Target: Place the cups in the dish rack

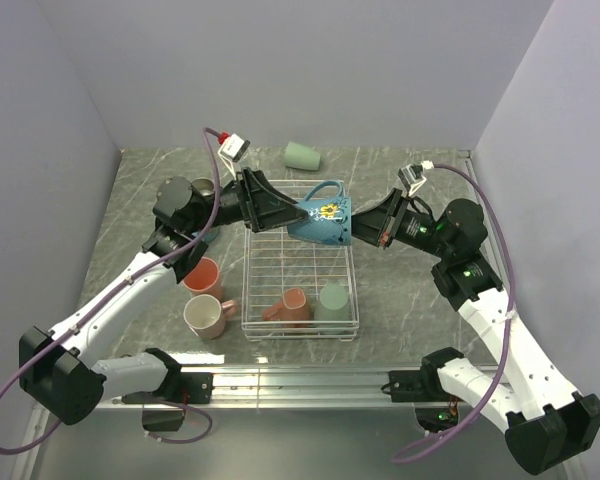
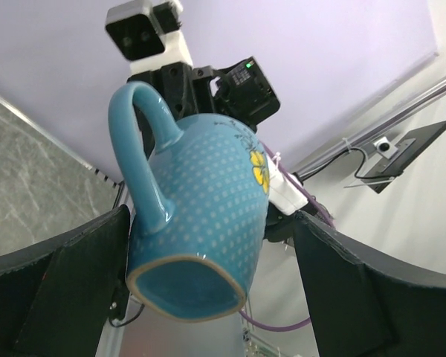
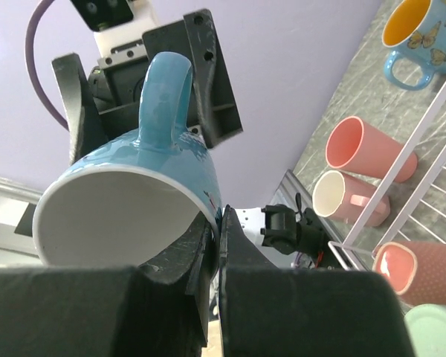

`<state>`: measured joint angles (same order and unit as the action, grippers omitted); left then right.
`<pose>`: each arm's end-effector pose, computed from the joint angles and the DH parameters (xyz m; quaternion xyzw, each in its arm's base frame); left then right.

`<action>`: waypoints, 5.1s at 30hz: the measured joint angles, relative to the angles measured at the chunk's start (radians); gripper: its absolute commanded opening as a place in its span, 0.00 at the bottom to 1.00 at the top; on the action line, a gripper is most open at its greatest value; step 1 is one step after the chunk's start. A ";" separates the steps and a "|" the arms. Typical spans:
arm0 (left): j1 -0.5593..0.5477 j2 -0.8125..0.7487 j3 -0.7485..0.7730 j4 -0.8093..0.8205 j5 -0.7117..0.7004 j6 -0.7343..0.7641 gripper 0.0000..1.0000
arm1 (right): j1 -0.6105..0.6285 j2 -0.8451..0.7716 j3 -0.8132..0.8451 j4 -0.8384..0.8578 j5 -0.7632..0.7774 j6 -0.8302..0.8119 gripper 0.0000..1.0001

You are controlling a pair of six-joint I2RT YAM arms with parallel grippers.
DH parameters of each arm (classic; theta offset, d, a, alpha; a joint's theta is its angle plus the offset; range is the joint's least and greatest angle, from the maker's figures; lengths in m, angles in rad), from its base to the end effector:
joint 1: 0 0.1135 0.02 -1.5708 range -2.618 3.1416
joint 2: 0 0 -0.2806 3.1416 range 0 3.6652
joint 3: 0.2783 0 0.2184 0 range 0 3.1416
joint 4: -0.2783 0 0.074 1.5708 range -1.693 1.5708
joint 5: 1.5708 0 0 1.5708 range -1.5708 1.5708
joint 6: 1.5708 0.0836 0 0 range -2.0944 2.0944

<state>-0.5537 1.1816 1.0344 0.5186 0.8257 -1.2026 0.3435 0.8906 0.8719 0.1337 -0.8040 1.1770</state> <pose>0.1819 -0.1847 0.4491 0.1491 0.5956 -0.7265 0.3086 0.1546 0.1192 0.4029 -0.0193 0.6781 0.6621 0.3185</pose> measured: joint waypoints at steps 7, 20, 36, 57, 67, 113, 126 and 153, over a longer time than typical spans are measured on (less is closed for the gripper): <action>0.000 -0.006 0.000 -0.091 0.013 0.043 0.91 | 0.000 0.016 0.013 0.001 0.006 -0.004 0.00; 0.001 0.008 0.005 -0.052 0.018 0.029 0.01 | 0.001 0.020 0.005 0.014 0.016 -0.022 0.19; 0.108 0.056 0.287 -0.707 -0.098 0.444 0.00 | 0.005 -0.114 0.039 -0.531 0.245 -0.344 0.58; -0.084 0.180 0.164 -1.151 -0.705 0.787 0.00 | 0.003 -0.240 -0.011 -0.776 0.362 -0.469 0.57; -0.169 0.137 0.060 -1.090 -0.863 0.779 0.00 | 0.003 -0.211 -0.014 -0.766 0.353 -0.468 0.56; -0.238 -0.060 0.000 -1.243 -0.839 0.710 0.99 | 0.003 -0.303 -0.098 -0.742 0.344 -0.466 0.55; -0.214 0.094 0.394 -1.324 -0.903 0.774 0.99 | 0.003 -0.388 -0.114 -0.771 0.344 -0.474 0.54; 0.428 1.448 1.339 -0.535 -0.156 0.341 0.98 | -0.004 0.027 0.231 -1.038 0.557 -0.655 0.54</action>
<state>-0.1257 2.6297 2.3734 -0.0166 0.6697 -0.8616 0.3393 0.9173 1.1027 -0.9039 -0.2470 0.5224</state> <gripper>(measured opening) 0.993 0.545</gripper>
